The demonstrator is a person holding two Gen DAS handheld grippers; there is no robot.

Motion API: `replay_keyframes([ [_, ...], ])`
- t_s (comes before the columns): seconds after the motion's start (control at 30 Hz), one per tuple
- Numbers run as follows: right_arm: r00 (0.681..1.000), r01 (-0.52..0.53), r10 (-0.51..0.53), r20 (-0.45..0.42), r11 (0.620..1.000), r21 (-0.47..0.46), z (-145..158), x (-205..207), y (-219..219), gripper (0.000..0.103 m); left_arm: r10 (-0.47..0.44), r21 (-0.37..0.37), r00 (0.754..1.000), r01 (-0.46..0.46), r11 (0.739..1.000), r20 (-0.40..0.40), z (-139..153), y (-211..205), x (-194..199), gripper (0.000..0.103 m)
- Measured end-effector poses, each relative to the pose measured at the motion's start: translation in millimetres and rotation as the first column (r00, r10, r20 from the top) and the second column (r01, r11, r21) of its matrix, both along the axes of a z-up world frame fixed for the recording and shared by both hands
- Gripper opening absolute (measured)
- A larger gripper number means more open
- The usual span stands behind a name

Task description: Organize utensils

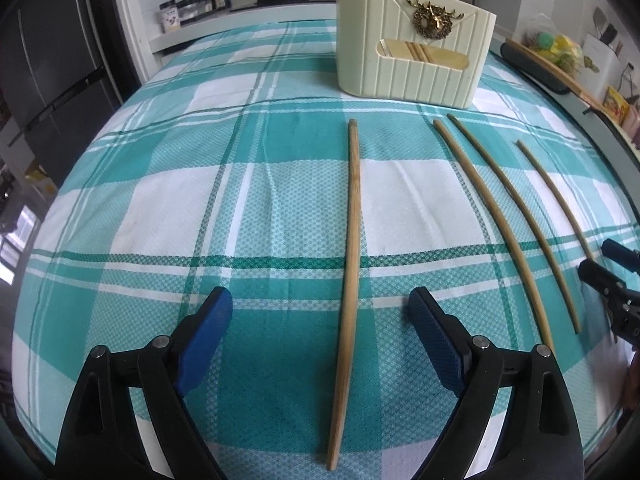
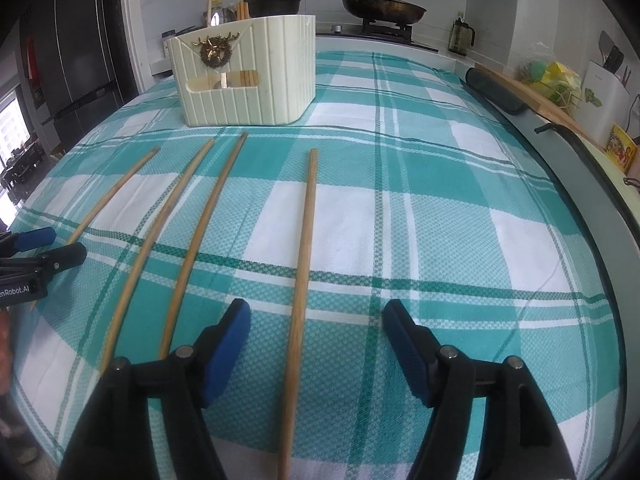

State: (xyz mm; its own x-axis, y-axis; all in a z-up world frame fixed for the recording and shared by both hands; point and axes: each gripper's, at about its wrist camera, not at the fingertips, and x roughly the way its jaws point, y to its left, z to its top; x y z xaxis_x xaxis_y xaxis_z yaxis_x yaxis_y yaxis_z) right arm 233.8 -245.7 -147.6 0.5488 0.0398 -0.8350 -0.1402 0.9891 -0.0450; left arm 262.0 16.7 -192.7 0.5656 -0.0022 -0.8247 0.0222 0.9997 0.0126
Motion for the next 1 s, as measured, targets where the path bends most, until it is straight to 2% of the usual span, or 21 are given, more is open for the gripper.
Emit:
replay_keyframes([
  [0.17, 0.999, 0.031, -0.031, -0.024, 0.999, -0.008, -1.2, 4.4, -2.7, 0.084, -0.005, -0.008, 1.0, 0.005, 1.0, 0.003, -1.0, 1.3, 0.2, 0.095],
  [0.27, 0.999, 0.021, -0.021, -0.043, 1.0, -0.011, -1.3, 6.8, -2.8, 0.085, -0.055, -0.032, 0.997, 0.053, 0.998, -0.048, 2.2, 3.6, 5.0, 0.095],
  [0.37, 0.993, -0.008, 0.009, -0.119, 1.0, 0.006, 3.6, 16.8, -8.0, 0.084, -0.108, -0.134, 0.991, 0.097, 0.986, -0.076, 18.4, 16.0, 13.4, 0.094],
  [0.47, 0.988, -0.006, 0.017, -0.156, 0.997, 0.073, 18.2, 31.1, -20.3, 0.084, -0.154, -0.186, 0.983, 0.135, 0.973, -0.096, 35.1, 22.5, 33.4, 0.094],
  [0.57, 0.975, -0.031, 0.059, -0.214, 0.991, 0.131, 27.9, 55.2, -19.6, 0.083, -0.2, -0.171, 0.971, 0.177, 0.969, -0.128, 37.1, 18.1, 63.2, 0.094],
  [0.67, 0.963, -0.065, 0.093, -0.253, 0.991, 0.118, 24.9, 80.3, -5.6, 0.069, -0.201, -0.122, 0.963, 0.18, 0.976, -0.181, 25.2, 10.8, 93.2, 0.09],
  [0.77, 0.952, -0.063, 0.087, -0.294, 0.994, 0.089, 9.7, 105.8, 5.8, 0.054, -0.195, -0.101, 0.954, 0.176, 0.979, -0.227, 14.4, 2.4, 114.2, 0.082],
  [0.9, 0.962, -0.027, 0.04, -0.27, 0.998, 0.052, -1.1, 129.3, 13.2, 0.053, -0.197, -0.035, 0.947, 0.194, 0.98, -0.253, 9.5, -11.8, 129.2, 0.068],
  [0.93, 0.964, -0.024, 0.035, -0.265, 0.999, 0.043, -1.6, 133.8, 16.3, 0.049, -0.2, -0.015, 0.947, 0.203, 0.979, -0.25, 10.2, -15.8, 131.0, 0.059],
  [0.97, 0.964, -0.025, 0.034, -0.264, 0.999, 0.037, -2.2, 137.6, 19.4, 0.031, -0.209, -0.008, 0.947, 0.214, 0.977, -0.244, 11.6, -19.7, 132.2, 0.051],
  [1.0, 0.964, -0.028, 0.035, -0.265, 0.999, 0.029, -2.7, 141.2, 21.6, 0.018, -0.222, -0.012, 0.945, 0.225, 0.974, -0.24, 13.1, -23.1, 133.4, 0.027],
])
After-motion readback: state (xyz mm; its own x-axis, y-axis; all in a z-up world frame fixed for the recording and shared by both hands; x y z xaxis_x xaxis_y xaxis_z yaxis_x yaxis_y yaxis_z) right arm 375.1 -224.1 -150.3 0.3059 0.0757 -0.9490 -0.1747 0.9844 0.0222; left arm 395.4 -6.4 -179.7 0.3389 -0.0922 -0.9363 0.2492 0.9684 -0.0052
